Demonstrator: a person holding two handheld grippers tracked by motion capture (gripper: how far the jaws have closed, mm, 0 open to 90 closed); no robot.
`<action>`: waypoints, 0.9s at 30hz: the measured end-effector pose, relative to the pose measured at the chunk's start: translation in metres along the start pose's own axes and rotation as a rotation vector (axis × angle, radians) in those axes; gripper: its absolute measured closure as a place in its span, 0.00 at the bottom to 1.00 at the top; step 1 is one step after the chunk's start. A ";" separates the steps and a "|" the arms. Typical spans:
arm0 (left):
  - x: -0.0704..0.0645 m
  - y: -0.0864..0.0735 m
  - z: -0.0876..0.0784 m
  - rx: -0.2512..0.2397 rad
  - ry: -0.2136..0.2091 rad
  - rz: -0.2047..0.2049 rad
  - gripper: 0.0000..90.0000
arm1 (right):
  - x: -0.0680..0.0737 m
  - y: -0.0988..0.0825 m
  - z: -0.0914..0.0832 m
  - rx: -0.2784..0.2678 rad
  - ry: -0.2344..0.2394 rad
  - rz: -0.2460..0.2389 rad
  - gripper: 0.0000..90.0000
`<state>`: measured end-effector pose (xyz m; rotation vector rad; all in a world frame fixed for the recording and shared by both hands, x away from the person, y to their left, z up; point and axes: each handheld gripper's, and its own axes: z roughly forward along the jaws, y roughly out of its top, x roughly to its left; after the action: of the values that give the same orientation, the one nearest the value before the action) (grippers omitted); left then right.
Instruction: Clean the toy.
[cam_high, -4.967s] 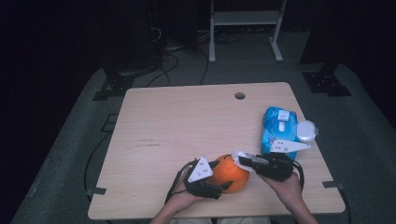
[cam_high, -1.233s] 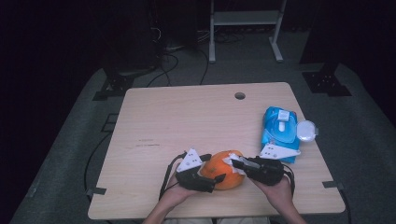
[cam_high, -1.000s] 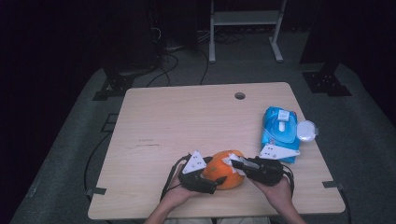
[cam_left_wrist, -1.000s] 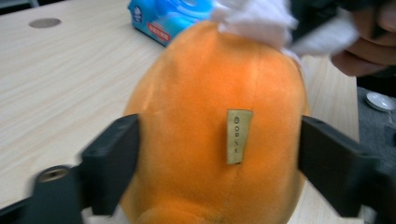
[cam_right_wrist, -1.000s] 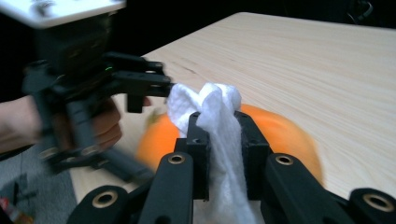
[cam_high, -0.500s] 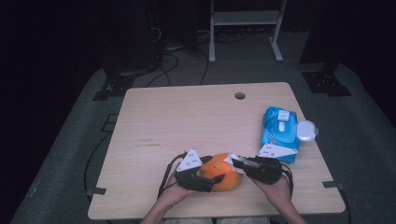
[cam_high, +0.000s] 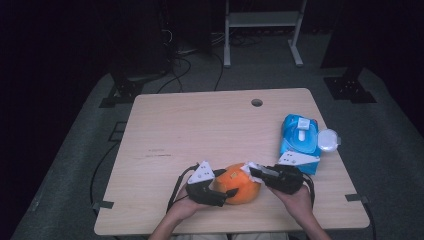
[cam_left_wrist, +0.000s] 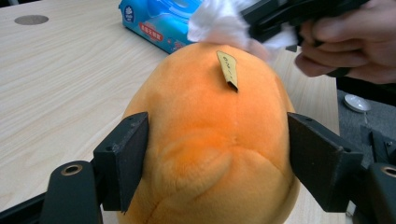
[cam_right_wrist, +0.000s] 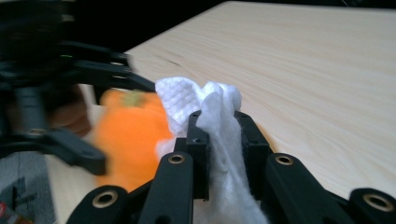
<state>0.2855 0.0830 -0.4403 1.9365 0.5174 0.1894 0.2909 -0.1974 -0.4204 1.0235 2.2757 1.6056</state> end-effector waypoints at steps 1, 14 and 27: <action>0.000 0.000 0.000 -0.001 -0.001 0.001 0.27 | -0.006 -0.002 -0.001 0.002 -0.006 0.028 0.86; 0.001 -0.002 0.001 -0.010 -0.002 0.000 0.26 | -0.018 -0.009 0.000 -0.002 -0.011 0.079 0.85; -0.002 -0.003 0.004 -0.019 0.010 0.010 0.26 | -0.001 -0.002 0.001 -0.002 -0.011 0.004 0.86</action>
<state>0.2846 0.0801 -0.4441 1.9206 0.5107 0.2098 0.2915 -0.1980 -0.4227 1.0342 2.2656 1.5995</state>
